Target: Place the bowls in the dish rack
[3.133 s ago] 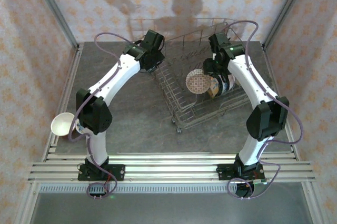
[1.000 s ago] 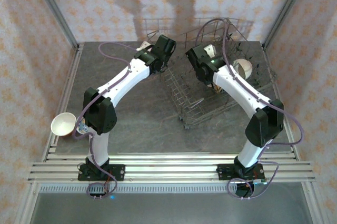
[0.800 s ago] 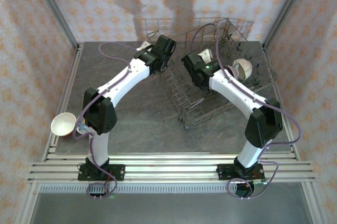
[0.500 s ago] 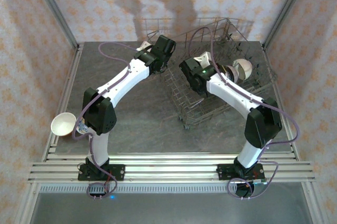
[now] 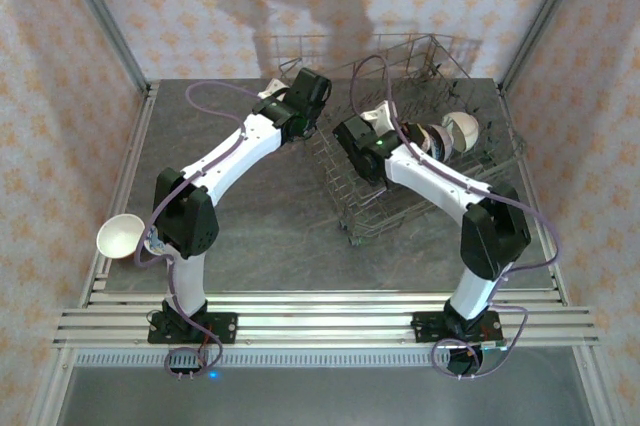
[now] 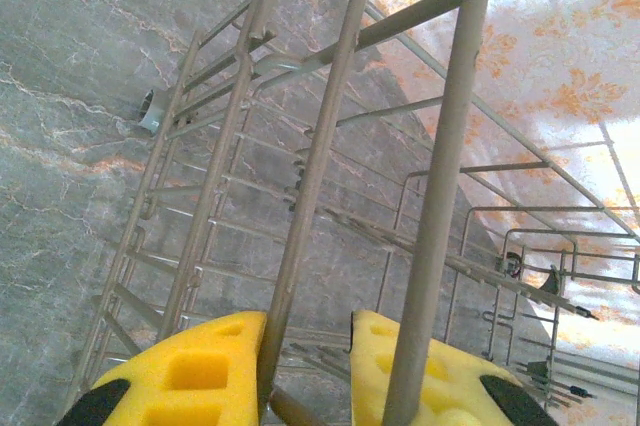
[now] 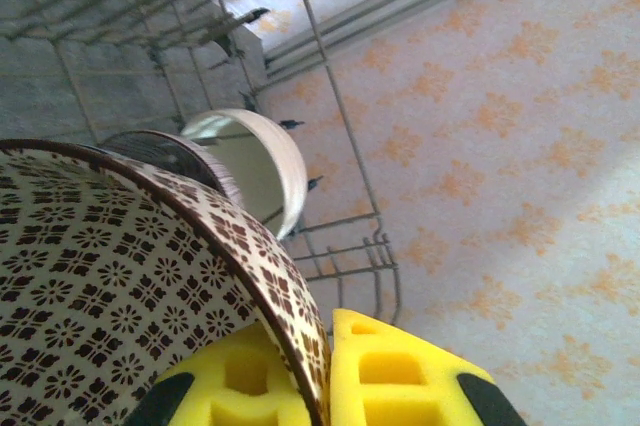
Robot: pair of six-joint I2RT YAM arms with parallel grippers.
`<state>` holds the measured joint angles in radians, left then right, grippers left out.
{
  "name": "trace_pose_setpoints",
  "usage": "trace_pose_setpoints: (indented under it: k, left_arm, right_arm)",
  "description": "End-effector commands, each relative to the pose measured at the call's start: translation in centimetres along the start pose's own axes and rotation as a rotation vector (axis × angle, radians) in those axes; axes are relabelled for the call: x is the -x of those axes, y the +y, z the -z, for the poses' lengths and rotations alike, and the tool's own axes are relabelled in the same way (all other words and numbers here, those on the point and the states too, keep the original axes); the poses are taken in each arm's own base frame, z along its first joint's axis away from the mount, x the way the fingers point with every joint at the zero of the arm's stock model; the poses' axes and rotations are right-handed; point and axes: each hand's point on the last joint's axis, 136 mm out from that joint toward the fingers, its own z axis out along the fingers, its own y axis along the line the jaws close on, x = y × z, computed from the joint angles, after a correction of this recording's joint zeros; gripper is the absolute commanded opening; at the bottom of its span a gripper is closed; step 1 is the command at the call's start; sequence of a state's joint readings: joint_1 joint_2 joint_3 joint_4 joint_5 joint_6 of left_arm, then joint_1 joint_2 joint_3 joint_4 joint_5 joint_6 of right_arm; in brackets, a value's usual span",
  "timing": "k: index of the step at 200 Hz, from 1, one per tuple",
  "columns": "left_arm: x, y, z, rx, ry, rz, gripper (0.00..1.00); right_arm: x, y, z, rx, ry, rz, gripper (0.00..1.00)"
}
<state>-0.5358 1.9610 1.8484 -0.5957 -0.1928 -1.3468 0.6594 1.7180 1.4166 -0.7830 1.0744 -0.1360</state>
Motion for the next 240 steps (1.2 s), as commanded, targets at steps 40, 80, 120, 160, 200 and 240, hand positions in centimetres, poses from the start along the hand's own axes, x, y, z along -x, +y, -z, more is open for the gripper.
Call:
trace_pose_setpoints:
  k: [40, 80, 120, 160, 200, 240]
  left_arm:
    - [-4.0, -3.3, -3.0, -0.159, 0.194, 0.288, 0.0]
    - [-3.8, -3.2, -3.0, -0.157, 0.195, 0.288, 0.0]
    - [-3.9, -3.1, -3.1, -0.159, 0.198, 0.292, 0.0]
    - [-3.9, -3.3, -3.1, -0.166, 0.198, 0.296, 0.0]
    - [-3.9, -3.2, -3.2, -0.164, 0.198, 0.298, 0.0]
    - [-3.9, -3.3, -3.2, -0.167, 0.196, 0.3, 0.0]
  right_arm:
    - [0.7, 0.7, 0.6, -0.06, -0.024, -0.007, 0.0]
    - [-0.1, 1.7, -0.2, -0.12, -0.004, 0.039, 0.0]
    - [-0.6, 2.5, -0.1, -0.125, -0.003, 0.048, 0.0]
    - [-1.1, 2.7, 0.0, -0.151, -0.002, 0.066, 0.0]
    - [-1.0, 3.1, 0.0, -0.166, -0.005, 0.085, 0.1]
    - [-0.8, 3.7, 0.0, -0.15, 0.002, 0.092, 0.22]
